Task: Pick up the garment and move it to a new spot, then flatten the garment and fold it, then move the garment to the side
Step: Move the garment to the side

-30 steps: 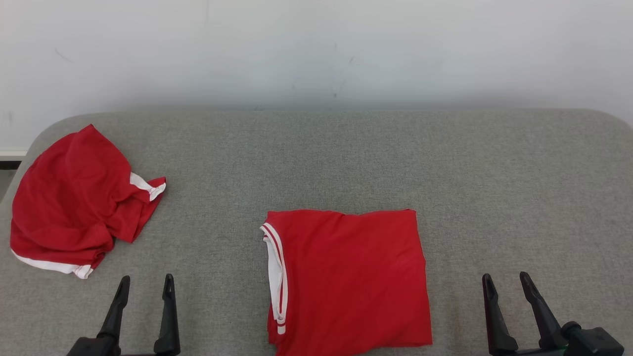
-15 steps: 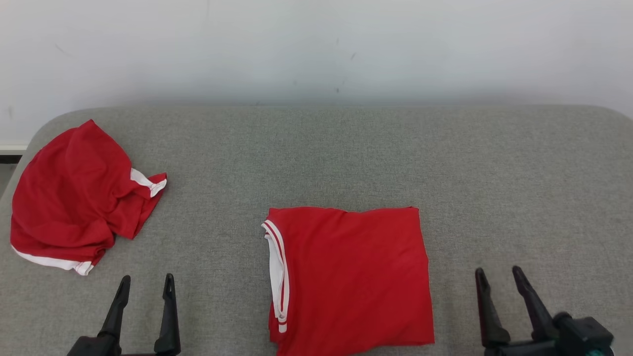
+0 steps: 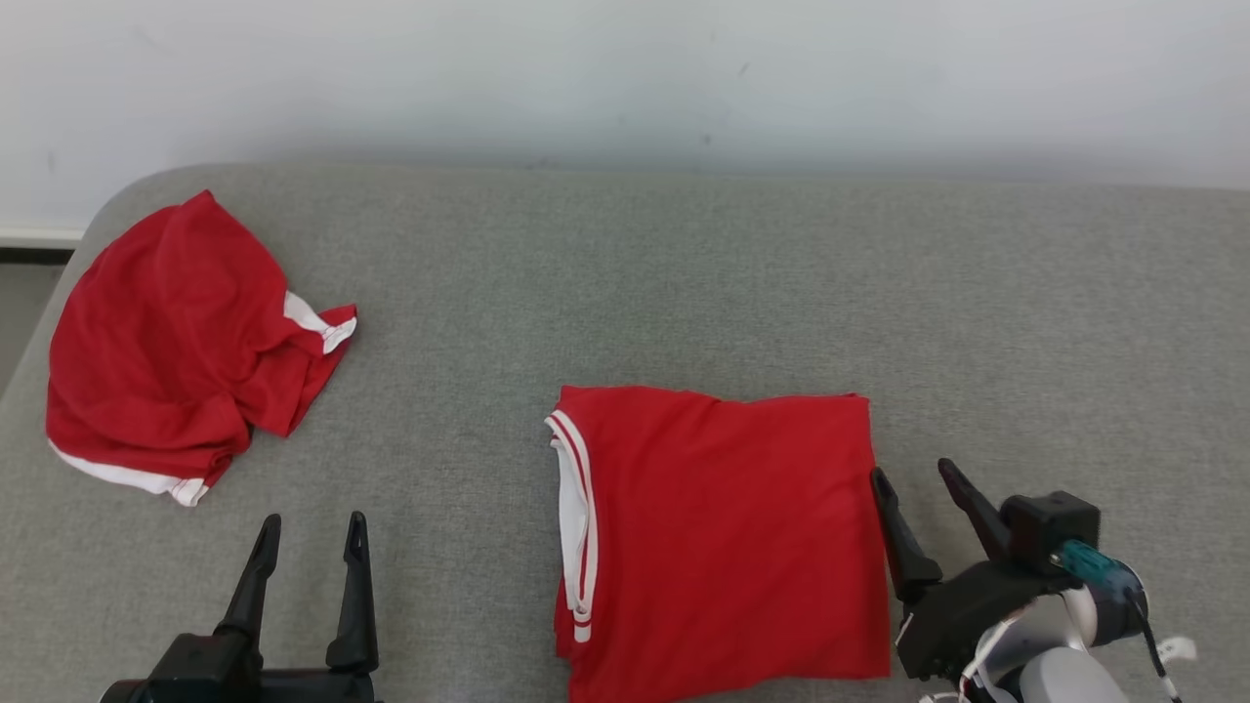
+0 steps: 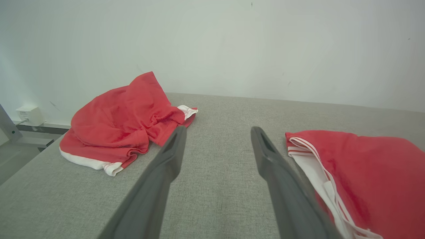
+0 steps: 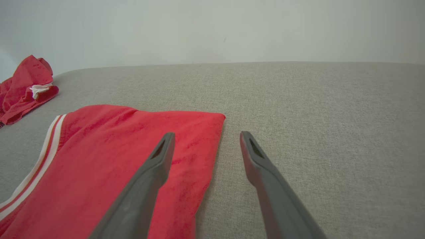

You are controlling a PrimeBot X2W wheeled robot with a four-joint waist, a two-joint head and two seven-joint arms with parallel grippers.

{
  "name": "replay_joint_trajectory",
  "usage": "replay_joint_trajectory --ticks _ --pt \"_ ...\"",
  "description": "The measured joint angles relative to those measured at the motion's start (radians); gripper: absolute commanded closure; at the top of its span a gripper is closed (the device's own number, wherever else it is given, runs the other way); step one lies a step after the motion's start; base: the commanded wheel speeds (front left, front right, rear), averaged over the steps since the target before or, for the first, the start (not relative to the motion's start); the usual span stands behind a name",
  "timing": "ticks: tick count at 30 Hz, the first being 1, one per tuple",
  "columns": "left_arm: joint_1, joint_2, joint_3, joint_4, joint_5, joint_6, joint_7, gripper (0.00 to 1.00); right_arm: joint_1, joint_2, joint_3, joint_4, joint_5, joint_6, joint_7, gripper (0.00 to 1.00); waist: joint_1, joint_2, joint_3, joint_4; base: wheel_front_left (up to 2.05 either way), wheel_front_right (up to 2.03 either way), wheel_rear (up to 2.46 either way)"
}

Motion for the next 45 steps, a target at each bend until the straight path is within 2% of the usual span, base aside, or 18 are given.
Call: replay_joint_trajectory --ticks 13,14,15,16,22,29,39,45 --pt "-0.023 0.0 -0.02 0.019 -0.018 0.013 0.0 0.0 -0.066 0.034 0.027 0.209 -0.005 0.0 0.075 0.0 0.0 0.0 0.046 0.04 0.0 0.0 0.0" --pt "-0.024 0.0 -0.02 0.02 -0.02 0.016 0.0 0.0 -0.067 0.038 0.033 0.212 0.003 0.0 0.075 0.32 0.0 0.0 0.047 0.041 0.0 0.0 0.0" --pt "-0.024 0.0 -0.02 0.02 -0.02 0.017 0.0 0.0 -0.068 0.039 0.045 0.216 0.016 0.0 0.078 0.72 0.0 0.0 0.048 0.039 0.0 0.0 0.0" --pt "-0.025 0.0 -0.02 0.02 -0.021 0.017 0.0 0.0 -0.068 0.041 0.056 0.217 0.031 0.0 0.076 1.0 0.0 0.0 0.049 0.037 0.0 0.0 0.0" --pt "-0.042 0.0 -0.027 0.023 -0.025 0.018 0.0 0.0 -0.115 0.026 0.086 0.242 0.043 0.0 0.06 1.0 0.0 0.0 0.061 0.022 0.0 0.0 0.0" --pt "-0.081 0.0 -0.04 0.015 -0.034 0.021 0.0 0.0 -0.271 -0.072 0.122 0.26 0.051 0.0 0.076 1.0 0.0 0.0 0.101 0.011 0.0 0.0 0.0" --pt "-0.172 0.0 -0.059 -0.049 -0.035 0.017 0.0 0.0 -0.497 -0.312 0.166 0.238 0.097 0.0 0.132 1.0 0.0001 0.0001 0.233 -0.02 0.0 0.0 0.0" --pt "-0.226 0.003 -0.056 -0.095 0.002 0.003 0.0 0.0 -0.594 -0.467 0.145 0.2 0.137 0.0 0.153 1.0 0.0003 0.0002 0.335 -0.057 0.0 0.0 0.0"
